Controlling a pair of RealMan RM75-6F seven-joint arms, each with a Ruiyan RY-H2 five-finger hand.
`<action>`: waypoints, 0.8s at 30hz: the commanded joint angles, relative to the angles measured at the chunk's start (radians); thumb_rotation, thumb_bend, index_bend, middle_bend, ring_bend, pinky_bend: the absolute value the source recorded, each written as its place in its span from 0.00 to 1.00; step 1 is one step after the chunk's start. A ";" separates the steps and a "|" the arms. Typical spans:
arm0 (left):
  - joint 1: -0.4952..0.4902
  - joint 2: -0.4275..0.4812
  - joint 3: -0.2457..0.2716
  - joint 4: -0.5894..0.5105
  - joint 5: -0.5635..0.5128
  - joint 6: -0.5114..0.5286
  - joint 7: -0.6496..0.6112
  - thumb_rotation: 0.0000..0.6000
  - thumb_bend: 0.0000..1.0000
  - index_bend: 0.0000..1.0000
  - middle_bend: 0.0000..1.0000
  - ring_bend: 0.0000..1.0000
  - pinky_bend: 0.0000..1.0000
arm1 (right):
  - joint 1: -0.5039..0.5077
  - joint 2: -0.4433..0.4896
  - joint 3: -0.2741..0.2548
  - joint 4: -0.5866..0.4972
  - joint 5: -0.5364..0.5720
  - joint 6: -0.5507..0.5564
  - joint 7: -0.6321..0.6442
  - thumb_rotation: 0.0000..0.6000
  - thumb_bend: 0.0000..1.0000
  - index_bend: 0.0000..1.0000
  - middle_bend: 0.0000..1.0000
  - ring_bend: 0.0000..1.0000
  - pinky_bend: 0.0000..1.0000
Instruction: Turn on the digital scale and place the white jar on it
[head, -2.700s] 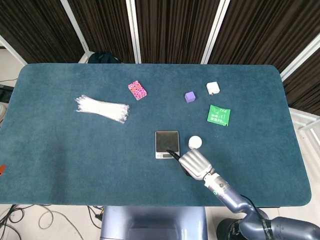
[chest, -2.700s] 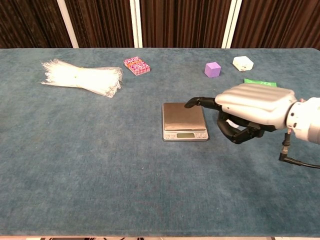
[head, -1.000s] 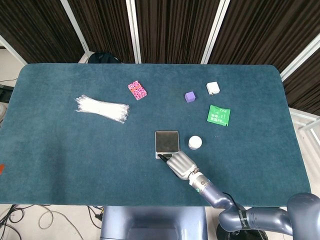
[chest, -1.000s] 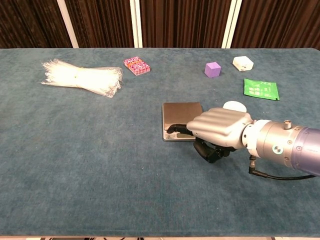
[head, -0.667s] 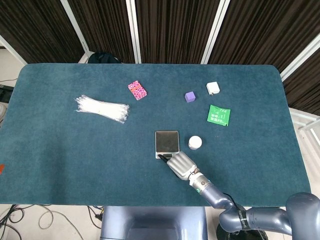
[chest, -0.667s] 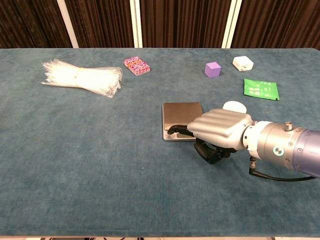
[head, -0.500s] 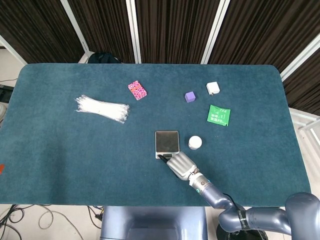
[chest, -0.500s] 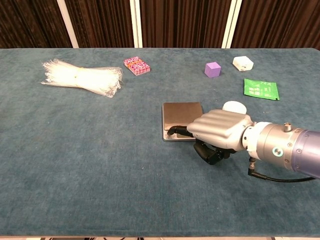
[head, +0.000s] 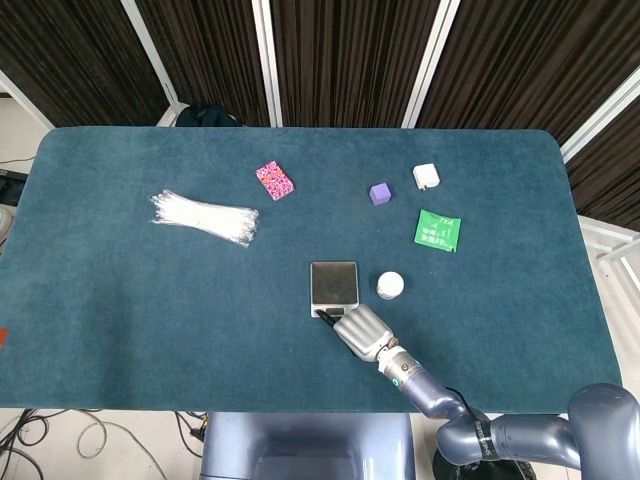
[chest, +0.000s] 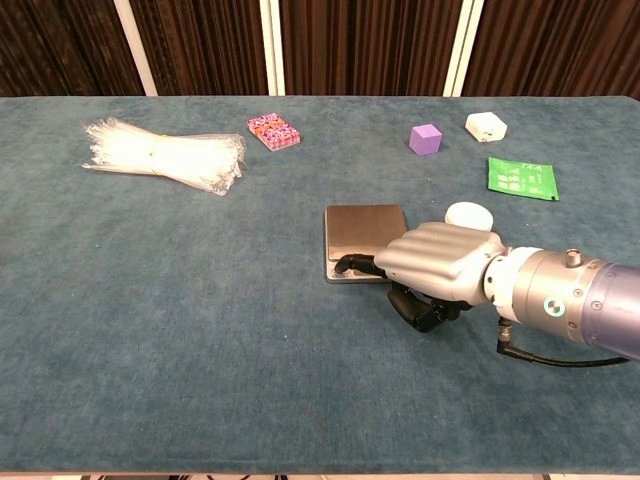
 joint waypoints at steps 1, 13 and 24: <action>0.000 0.000 0.000 0.000 0.000 0.001 0.000 1.00 0.12 0.00 0.00 0.00 0.00 | 0.001 -0.001 -0.001 0.000 0.000 0.002 -0.002 1.00 0.87 0.07 0.80 0.83 1.00; 0.000 -0.001 0.000 0.001 -0.001 0.001 0.002 1.00 0.12 0.00 0.00 0.00 0.00 | 0.007 -0.008 -0.004 -0.001 0.007 0.010 -0.015 1.00 0.87 0.07 0.80 0.83 1.00; 0.000 -0.001 -0.001 0.002 -0.001 0.002 0.002 1.00 0.12 0.00 0.00 0.00 0.00 | 0.015 -0.013 -0.008 -0.001 0.021 0.007 -0.028 1.00 0.87 0.11 0.80 0.83 1.00</action>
